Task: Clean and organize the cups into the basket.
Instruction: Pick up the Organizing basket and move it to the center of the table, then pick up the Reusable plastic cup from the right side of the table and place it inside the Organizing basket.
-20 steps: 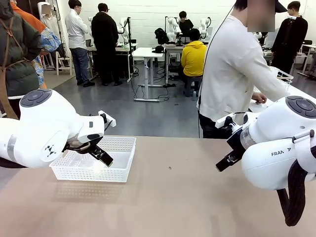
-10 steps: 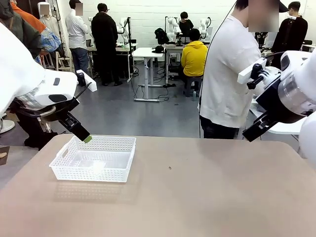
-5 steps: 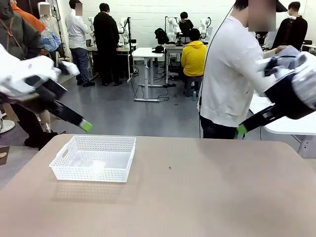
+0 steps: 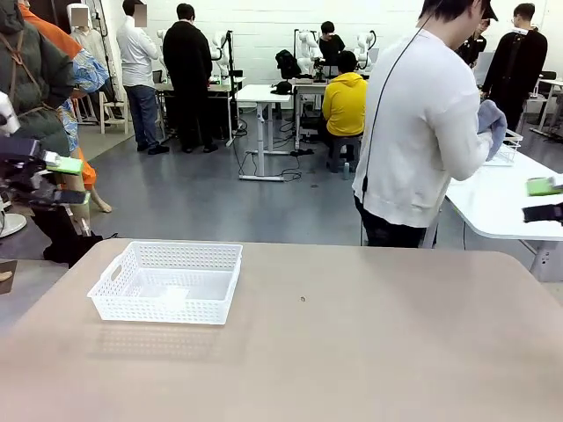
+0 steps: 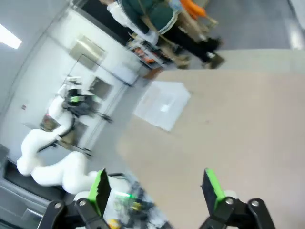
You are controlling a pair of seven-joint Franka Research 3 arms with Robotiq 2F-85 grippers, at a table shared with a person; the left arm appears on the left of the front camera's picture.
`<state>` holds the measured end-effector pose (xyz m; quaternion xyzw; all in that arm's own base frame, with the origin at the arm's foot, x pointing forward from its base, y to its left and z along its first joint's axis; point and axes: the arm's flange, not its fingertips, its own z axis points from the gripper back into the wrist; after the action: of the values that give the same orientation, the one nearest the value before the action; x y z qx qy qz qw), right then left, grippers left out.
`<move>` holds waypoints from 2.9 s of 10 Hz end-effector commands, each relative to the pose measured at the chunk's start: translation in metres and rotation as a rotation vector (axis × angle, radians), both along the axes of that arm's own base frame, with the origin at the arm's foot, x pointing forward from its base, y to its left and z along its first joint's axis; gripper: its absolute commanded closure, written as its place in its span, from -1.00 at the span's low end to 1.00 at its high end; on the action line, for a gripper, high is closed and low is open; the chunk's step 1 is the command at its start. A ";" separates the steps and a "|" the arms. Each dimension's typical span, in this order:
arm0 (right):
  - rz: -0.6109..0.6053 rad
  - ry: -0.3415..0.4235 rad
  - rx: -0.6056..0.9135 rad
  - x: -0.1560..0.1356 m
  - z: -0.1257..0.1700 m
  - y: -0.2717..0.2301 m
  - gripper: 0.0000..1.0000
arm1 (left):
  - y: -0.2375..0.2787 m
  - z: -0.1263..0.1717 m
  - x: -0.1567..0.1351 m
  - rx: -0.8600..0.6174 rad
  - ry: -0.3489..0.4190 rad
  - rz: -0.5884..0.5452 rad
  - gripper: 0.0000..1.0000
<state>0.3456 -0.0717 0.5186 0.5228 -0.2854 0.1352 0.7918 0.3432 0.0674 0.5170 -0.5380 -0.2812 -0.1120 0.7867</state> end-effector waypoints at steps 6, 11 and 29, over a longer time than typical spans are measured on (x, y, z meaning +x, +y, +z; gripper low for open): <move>-0.202 0.486 0.145 -0.021 -0.018 -0.105 -1.00 | 0.083 0.019 -0.030 0.231 0.248 0.350 -1.00; -0.256 0.406 0.213 -0.052 -0.010 -0.133 -1.00 | 0.112 0.019 -0.050 0.131 0.251 0.408 -1.00; -0.257 0.449 0.198 -0.052 -0.014 -0.141 -1.00 | 0.113 0.020 -0.050 0.190 0.239 0.404 -1.00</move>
<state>0.2926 -0.2131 0.5041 0.5703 -0.1780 -0.1175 0.7933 0.2940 0.1783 0.5365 -0.4071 -0.2758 0.0875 0.8663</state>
